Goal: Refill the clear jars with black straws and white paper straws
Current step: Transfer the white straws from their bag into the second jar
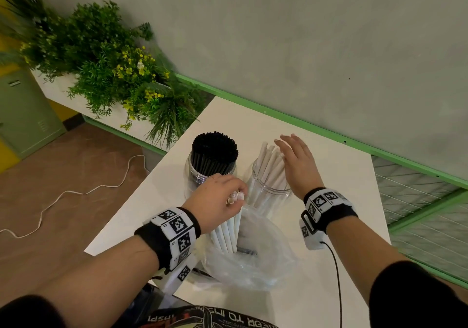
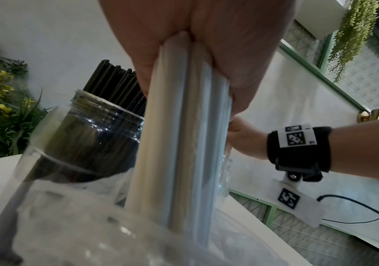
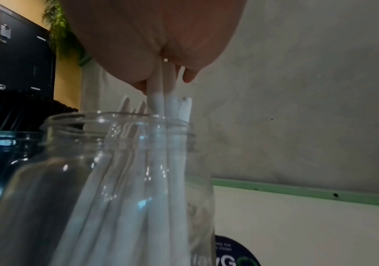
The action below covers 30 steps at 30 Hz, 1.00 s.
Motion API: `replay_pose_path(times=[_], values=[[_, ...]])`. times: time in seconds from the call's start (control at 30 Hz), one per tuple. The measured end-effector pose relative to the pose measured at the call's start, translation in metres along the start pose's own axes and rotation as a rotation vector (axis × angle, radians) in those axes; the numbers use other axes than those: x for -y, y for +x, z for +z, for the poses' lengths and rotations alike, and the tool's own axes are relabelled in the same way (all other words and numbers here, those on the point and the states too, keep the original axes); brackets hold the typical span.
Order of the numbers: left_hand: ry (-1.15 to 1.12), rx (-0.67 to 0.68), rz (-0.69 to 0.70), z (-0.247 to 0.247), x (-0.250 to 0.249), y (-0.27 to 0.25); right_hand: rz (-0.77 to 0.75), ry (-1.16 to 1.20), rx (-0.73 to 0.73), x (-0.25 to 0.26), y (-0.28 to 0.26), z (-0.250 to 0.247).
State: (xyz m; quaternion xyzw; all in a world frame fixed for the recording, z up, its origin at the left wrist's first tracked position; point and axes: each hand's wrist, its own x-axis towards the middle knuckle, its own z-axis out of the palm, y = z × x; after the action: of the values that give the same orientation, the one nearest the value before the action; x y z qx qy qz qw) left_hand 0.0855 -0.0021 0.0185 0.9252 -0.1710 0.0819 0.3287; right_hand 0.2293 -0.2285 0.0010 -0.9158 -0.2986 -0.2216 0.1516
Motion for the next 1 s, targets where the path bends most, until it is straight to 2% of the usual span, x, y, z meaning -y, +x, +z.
replay_pose_path(times=[0.07,0.2,0.27,0.33,0.47,0.57,0.63,0.67,0.73,0.8,0.87,1.0], values=[[-0.004,0.002,-0.002,0.000,-0.001,0.001,-0.016,0.012,0.057,0.003,0.012,-0.003],[-0.004,-0.007,-0.002,0.000,-0.003,0.002,0.001,-0.062,0.345,0.012,0.030,-0.001],[-0.001,-0.010,-0.002,0.001,-0.002,0.001,0.036,-0.112,0.392,0.016,0.034,0.004],[0.001,-0.014,0.002,0.002,-0.001,0.002,0.083,-0.080,0.306,0.019,0.035,0.008],[0.007,-0.010,-0.007,0.002,0.001,0.002,0.106,0.158,-0.033,0.020,0.033,0.016],[0.007,-0.014,-0.010,0.001,0.001,0.002,0.135,0.217,-0.169,0.024,0.033,0.017],[0.006,-0.014,-0.008,0.002,0.001,0.002,0.161,0.132,-0.175,0.023,0.031,0.016],[0.006,-0.014,-0.004,0.002,0.001,0.002,0.194,0.071,-0.129,0.021,0.030,0.015],[0.004,-0.019,0.002,0.002,0.002,0.002,0.286,0.009,0.067,0.015,0.028,0.011],[0.001,-0.014,-0.001,0.002,0.003,0.002,0.321,0.062,0.223,0.010,0.027,0.009],[0.004,-0.004,-0.002,0.003,0.003,0.003,0.264,0.156,0.153,0.008,0.024,0.009],[-0.003,-0.013,0.001,0.002,0.001,0.002,0.184,0.194,-0.162,0.010,0.025,0.008]])
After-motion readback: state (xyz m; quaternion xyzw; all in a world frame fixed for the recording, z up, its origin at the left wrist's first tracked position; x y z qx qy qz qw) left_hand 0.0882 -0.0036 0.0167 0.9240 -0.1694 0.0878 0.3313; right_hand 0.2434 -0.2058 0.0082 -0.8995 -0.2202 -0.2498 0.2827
